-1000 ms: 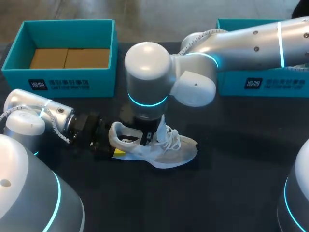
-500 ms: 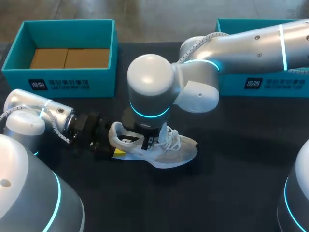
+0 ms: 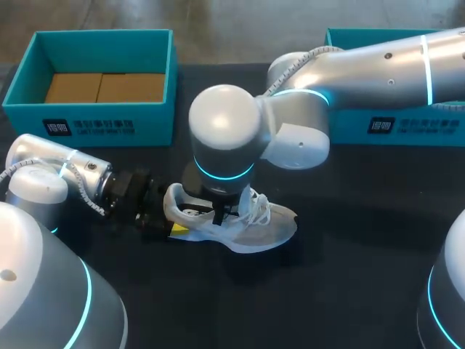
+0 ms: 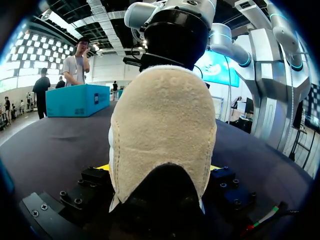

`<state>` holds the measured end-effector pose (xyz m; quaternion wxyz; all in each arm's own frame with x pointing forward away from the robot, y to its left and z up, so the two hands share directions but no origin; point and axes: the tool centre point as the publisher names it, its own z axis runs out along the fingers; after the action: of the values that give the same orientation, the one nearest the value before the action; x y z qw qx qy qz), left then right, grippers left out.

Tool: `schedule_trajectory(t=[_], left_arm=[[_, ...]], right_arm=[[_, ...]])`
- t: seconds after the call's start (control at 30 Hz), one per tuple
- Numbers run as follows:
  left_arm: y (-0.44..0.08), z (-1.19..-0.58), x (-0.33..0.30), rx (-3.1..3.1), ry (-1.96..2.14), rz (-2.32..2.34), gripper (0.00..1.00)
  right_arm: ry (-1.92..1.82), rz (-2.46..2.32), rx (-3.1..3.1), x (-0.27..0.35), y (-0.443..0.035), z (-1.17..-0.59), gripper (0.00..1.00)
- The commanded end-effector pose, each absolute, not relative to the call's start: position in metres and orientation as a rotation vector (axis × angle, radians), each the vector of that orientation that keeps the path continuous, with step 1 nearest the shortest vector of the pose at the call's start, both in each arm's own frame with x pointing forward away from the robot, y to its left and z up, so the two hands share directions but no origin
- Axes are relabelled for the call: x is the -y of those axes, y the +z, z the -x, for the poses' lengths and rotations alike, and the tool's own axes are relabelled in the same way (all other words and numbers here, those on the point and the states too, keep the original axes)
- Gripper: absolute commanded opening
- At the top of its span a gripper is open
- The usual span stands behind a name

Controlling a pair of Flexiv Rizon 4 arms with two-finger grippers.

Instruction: Take the shoe out of the shoebox, open the shoe tongue, remove and reinsert the insole, then place the shoe into the shoebox

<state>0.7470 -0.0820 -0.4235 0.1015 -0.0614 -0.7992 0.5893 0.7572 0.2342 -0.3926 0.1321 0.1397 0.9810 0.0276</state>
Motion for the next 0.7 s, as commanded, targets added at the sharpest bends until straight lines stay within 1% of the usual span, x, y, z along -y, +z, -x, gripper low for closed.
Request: schedule_trajectory(t=[0.03,0.33,0.57,0.7], left_arm=[[-0.425,-0.746,0.081,2.362,1.74,0.18,0.0],[-0.425,-0.746,0.081,2.362,1.74,0.18,0.0],[-0.425,-0.746,0.081,2.362,1.74,0.18,0.0],[-0.425,-0.746,0.081,2.362,1.74,0.18,0.0]], right_arm=[[0.076,-0.401,-2.856,-0.235,-0.397,-0.76,0.33],[0.053,-0.383,-2.946,-0.239,-0.423,-0.764,0.33],[0.031,-0.412,-3.004,-0.237,-0.435,-0.757,0.32],[0.007,-0.421,-3.064,-0.238,-0.44,-0.75,0.29]])
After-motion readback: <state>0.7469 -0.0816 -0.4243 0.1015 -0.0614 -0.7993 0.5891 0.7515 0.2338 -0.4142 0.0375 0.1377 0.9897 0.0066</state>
